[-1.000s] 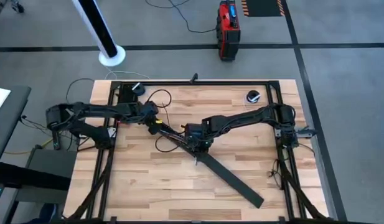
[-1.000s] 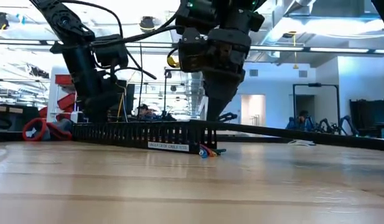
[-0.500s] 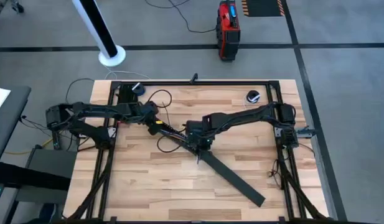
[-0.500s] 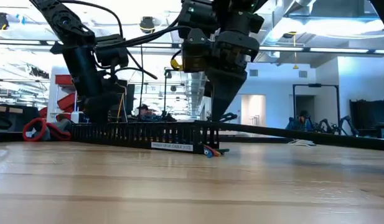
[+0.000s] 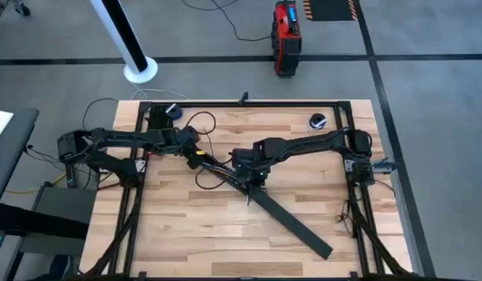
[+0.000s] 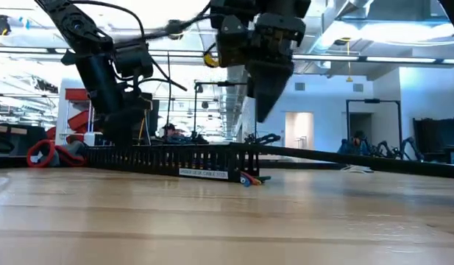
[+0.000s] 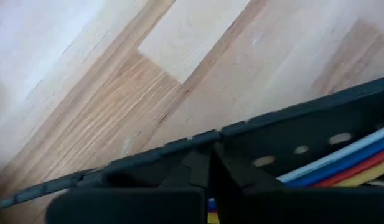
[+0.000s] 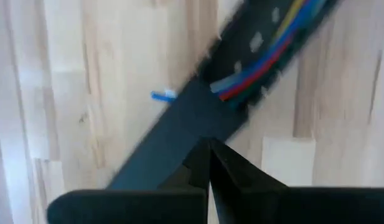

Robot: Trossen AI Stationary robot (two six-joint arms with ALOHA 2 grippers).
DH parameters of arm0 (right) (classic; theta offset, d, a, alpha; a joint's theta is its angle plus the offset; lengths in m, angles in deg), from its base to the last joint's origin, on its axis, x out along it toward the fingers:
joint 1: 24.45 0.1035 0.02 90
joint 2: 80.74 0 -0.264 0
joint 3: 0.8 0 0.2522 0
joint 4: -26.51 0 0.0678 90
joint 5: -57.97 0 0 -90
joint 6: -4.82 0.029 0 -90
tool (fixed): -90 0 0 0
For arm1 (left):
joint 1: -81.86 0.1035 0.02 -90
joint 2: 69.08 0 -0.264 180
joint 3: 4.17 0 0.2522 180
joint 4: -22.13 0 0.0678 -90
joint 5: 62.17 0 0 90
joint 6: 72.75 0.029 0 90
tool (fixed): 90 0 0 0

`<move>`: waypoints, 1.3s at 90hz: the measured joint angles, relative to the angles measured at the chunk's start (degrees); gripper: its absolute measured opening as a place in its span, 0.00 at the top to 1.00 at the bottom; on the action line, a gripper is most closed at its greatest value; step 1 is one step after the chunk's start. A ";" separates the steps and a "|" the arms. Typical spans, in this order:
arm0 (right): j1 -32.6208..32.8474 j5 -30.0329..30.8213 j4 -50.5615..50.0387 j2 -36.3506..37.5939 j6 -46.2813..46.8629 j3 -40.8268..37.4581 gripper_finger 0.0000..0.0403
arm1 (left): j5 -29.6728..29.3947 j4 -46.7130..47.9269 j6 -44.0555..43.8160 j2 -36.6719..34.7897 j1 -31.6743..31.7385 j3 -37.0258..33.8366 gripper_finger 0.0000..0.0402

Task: Ziptie cables
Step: Close the black cable duct

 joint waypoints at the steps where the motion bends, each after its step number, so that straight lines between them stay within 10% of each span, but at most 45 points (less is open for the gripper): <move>1: 0.11 0.28 -0.34 0.00 0.54 -0.01 1.00 | 0.36 -0.35 -0.01 0.00 0.00 0.00 1.00; 42: 6.88 5.18 6.76 -0.07 19.87 -3.83 1.00 | 7.11 -6.28 1.09 0.02 -0.12 0.00 1.00; 117: 1.58 4.05 10.92 0.04 14.57 -7.56 1.00 | 8.24 -12.57 0.12 9.11 -2.27 0.09 1.00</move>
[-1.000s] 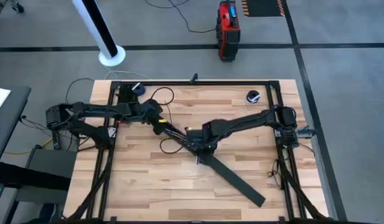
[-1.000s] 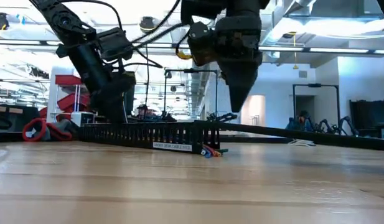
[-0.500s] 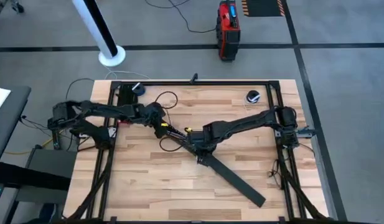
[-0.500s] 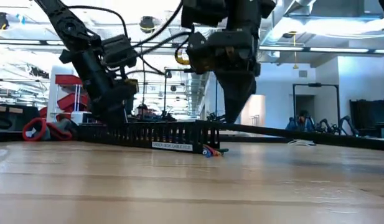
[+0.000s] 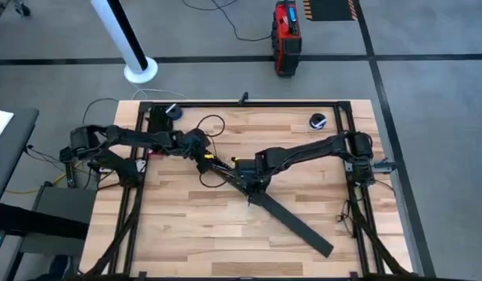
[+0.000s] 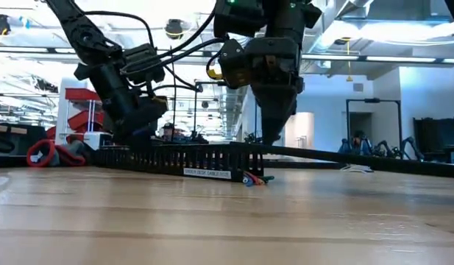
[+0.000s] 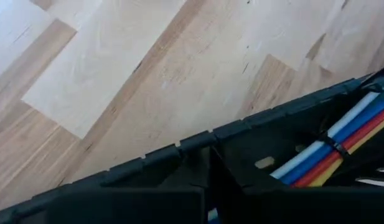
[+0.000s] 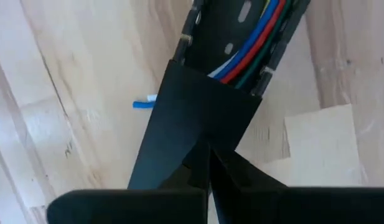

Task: Ziptie cables
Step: Close the black cable duct

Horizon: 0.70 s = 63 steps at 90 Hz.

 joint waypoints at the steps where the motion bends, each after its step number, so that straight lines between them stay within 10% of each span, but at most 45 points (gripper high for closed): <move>1: -0.09 -0.04 -0.01 -0.01 -0.11 0.00 1.00 | 0.00 -0.01 -0.01 0.00 0.00 0.00 1.00; 63: -3.47 -2.21 2.29 -0.09 -5.40 0.00 1.00 | 0.04 -0.41 -0.27 0.04 -0.13 -0.11 1.00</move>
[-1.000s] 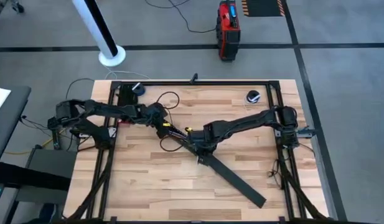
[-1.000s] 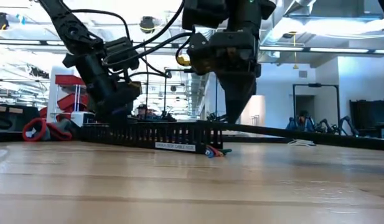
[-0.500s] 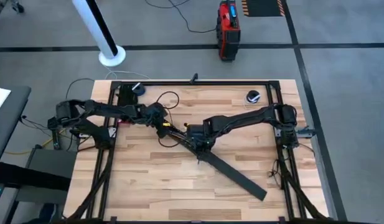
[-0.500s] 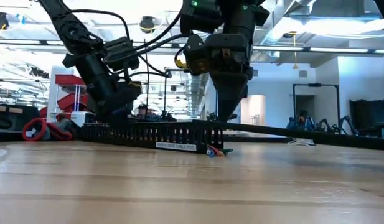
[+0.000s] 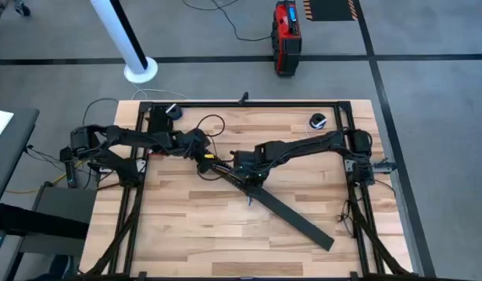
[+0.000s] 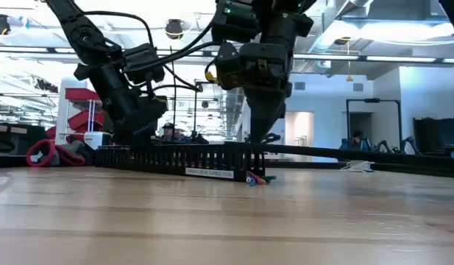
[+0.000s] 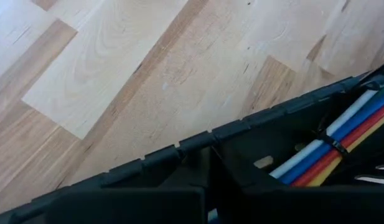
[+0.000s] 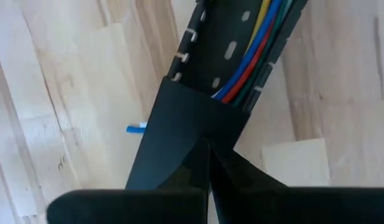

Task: Ziptie cables
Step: Close the black cable duct

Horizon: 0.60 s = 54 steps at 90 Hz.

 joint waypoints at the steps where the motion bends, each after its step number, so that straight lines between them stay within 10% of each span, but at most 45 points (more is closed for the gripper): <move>1: -0.07 -0.01 0.06 0.00 -0.07 0.00 1.00 | 0.01 0.00 -0.01 0.00 0.00 0.00 1.00; 54: 0.00 1.02 0.00 0.68 -3.23 1.40 1.00 | 0.59 -0.33 -0.05 0.07 -0.09 0.00 1.00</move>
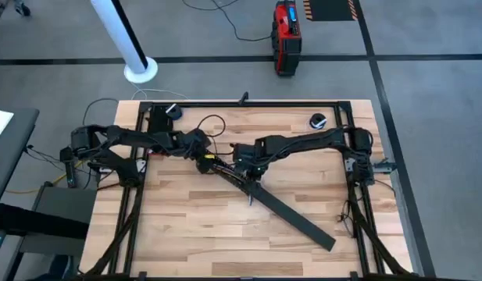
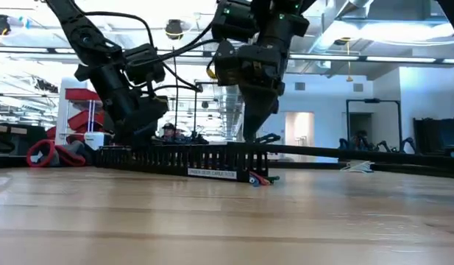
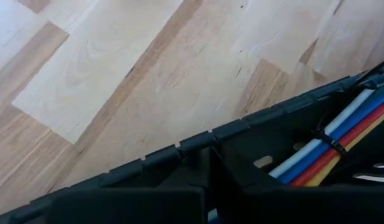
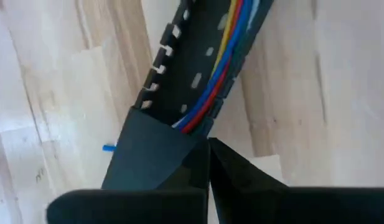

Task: Ziptie cables
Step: Close the black cable duct

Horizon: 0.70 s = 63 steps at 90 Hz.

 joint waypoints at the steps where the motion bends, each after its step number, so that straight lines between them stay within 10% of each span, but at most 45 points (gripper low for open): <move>1: 0.22 -0.09 -0.10 0.00 0.01 0.00 1.00 | -0.01 0.00 0.00 0.00 0.00 0.00 1.00; 63: 2.48 -2.80 4.68 -1.51 1.59 -2.06 1.00 | -0.21 -0.63 -0.03 0.00 0.03 -0.04 1.00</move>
